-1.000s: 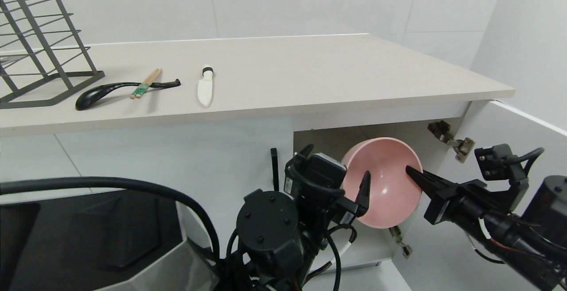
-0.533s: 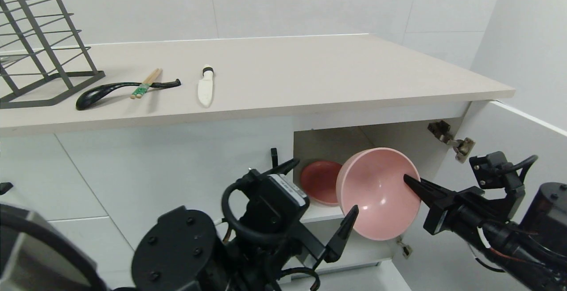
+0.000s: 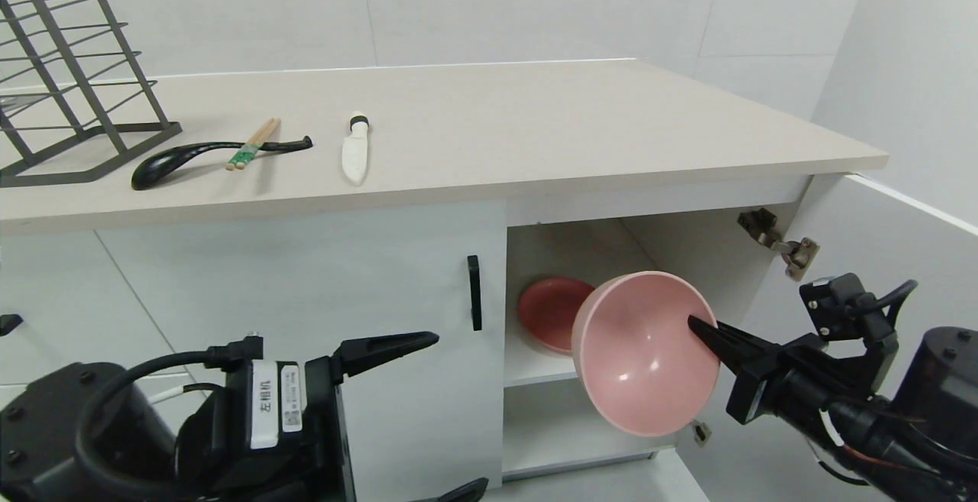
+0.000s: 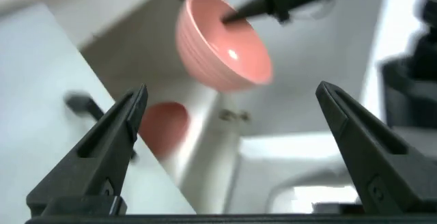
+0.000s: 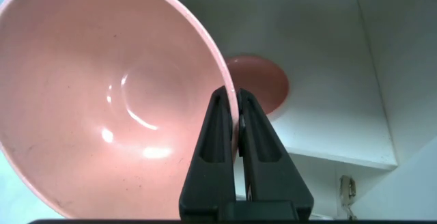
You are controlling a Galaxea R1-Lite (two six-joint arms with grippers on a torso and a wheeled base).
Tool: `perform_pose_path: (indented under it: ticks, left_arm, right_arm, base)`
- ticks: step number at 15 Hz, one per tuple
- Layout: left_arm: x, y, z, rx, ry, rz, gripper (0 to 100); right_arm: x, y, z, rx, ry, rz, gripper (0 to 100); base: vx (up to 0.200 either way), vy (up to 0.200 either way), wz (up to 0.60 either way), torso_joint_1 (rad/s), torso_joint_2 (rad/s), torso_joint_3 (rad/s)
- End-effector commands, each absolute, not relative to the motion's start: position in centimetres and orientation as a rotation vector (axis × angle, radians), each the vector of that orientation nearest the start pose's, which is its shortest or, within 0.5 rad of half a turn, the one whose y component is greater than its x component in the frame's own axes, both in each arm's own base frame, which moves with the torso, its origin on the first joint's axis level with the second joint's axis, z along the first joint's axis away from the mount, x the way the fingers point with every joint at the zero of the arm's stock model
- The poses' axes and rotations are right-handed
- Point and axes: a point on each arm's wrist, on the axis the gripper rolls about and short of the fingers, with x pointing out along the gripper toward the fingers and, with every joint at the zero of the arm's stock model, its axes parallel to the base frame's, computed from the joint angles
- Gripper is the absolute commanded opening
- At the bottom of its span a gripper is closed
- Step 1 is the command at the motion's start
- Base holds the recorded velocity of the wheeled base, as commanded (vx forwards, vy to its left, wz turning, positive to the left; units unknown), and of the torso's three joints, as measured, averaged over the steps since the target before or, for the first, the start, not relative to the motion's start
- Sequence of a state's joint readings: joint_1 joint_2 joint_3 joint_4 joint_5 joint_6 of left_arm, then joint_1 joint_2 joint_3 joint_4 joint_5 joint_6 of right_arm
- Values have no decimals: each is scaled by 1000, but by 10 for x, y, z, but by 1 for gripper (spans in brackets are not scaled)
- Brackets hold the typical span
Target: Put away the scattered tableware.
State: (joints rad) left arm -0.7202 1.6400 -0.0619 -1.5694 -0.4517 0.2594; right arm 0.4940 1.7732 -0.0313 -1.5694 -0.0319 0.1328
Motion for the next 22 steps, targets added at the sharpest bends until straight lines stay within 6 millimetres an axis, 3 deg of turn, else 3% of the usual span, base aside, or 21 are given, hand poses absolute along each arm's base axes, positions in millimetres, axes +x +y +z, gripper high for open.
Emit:
perform_pose_path:
  ticks: [1,7,10,15,17,20,22]
  left_arm:
    - [137,-119,117,239,-100,-1127,100]
    - [147,-95,127,301,-161,-923,100]
    - [135,-86,138,295,-190,-907,100]
    - [89,-54,136,267,-11,-913,100]
    - [89,-54,139,264,-29,-911,100]
    - [91,-53,142,219,-17,-892,100]
    - [92,-54,141,210,-8,-893,100]
  right_arm:
    - [180,98,90,83,206,454,0]
    - [179,97,90,82,208,452,0]
    - [177,96,88,79,219,453,0]
    - [175,95,87,78,227,454,0]
    - [176,95,86,83,232,449,0]
    - [184,100,63,53,339,439,0]
    - [193,103,58,49,349,431,0]
  base:
    - [0,0,0,0,0,0]
    - [0,0,0,0,0,0]
    - [0,0,0,0,0,0]
    - [0,0,0,0,0,0]
    - [0,0,0,0,0,0]
    - [0,0,0,0,0,0]
    - [0,0,0,0,0,0]
